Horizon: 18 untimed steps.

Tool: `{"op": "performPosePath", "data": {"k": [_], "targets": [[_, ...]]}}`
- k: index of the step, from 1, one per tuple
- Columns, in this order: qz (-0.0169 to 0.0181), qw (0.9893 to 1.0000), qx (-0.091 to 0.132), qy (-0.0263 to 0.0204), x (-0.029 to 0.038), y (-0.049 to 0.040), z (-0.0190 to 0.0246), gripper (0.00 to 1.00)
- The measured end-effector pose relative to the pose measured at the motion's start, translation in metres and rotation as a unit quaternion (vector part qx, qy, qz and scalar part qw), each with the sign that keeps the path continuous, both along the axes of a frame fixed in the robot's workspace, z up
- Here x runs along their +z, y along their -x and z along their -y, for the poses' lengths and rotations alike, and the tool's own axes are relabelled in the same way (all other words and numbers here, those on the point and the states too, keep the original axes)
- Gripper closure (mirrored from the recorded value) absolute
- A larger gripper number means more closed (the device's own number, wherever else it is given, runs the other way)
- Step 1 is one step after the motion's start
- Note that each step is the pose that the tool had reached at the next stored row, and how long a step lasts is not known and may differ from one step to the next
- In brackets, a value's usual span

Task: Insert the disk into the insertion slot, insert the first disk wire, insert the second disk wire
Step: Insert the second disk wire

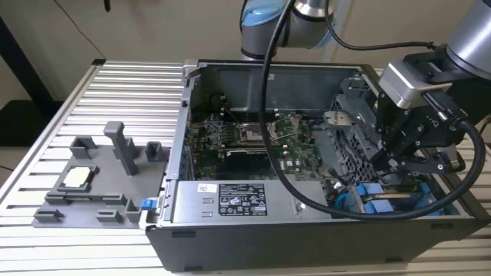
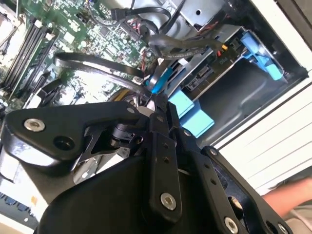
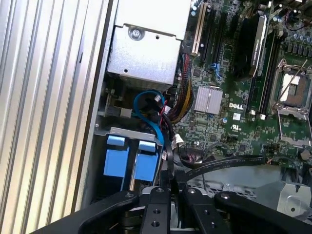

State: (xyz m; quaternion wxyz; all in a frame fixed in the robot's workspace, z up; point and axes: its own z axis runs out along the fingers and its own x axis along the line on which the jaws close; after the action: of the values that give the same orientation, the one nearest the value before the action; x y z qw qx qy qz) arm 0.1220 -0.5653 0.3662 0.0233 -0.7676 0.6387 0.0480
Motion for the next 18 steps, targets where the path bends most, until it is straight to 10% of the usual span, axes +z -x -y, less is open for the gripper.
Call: {"op": "performPosePath", "data": {"k": [18], "targets": [[-0.0004, 0.9995, -0.03, 0.0024, -0.0079, -0.0102, 0.0112, 0.84]]}}
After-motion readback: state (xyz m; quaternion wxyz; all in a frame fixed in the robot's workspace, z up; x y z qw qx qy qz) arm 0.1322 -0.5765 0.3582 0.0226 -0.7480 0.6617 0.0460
